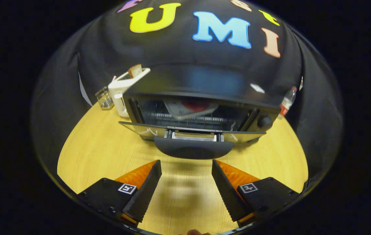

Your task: Open the toaster oven, put the food inside, and close the toaster oven door.

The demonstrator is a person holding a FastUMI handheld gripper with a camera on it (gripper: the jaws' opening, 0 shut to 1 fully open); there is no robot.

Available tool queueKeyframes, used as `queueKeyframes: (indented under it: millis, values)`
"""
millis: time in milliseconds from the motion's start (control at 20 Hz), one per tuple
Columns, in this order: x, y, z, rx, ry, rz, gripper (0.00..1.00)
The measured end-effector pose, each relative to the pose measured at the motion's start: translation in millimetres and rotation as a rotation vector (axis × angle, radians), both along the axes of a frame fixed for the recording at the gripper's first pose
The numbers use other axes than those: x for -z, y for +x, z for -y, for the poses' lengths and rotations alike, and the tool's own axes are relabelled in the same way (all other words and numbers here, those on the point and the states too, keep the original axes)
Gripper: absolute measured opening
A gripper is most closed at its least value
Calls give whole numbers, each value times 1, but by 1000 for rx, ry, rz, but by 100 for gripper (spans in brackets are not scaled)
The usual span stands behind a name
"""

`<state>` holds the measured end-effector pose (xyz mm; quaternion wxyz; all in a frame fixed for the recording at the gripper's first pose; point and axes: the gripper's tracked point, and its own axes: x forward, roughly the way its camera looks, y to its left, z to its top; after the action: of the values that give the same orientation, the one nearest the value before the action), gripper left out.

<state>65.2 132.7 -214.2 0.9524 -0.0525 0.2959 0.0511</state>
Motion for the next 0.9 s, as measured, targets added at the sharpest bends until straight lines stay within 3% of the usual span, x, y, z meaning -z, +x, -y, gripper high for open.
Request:
queueKeyframes:
  millis: [400, 900]
  values:
    - [-158, -33, 13, -47, 31, 382, 96]
    - [-300, -108, 124, 64, 9, 724, 96]
